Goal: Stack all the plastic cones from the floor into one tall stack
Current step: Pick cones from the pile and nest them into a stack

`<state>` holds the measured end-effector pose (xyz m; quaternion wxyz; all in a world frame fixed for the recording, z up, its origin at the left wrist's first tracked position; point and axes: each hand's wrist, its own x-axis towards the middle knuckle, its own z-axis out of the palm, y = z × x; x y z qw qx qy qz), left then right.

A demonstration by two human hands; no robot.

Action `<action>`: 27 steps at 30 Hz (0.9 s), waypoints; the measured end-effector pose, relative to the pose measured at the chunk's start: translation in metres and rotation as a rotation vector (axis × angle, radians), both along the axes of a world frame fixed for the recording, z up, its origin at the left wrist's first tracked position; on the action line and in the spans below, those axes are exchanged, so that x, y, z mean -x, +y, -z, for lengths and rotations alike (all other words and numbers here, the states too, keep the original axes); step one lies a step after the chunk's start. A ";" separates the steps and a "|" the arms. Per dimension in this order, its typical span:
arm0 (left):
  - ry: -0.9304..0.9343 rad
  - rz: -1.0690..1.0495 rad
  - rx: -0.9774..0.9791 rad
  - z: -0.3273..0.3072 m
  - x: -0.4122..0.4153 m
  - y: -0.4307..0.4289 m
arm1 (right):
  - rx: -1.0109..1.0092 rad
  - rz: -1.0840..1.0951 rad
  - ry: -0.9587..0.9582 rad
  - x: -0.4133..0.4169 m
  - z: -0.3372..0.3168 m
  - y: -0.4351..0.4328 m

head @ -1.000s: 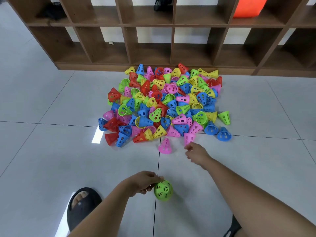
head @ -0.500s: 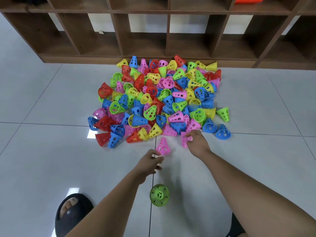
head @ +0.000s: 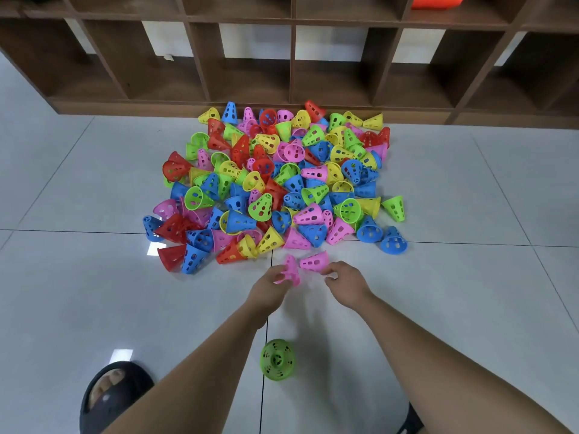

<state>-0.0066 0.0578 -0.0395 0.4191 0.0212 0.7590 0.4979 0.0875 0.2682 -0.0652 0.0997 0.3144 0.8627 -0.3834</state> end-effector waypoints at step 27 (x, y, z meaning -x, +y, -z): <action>-0.165 -0.100 -0.050 -0.045 -0.031 -0.067 | 1.047 0.271 0.062 -0.025 -0.089 -0.055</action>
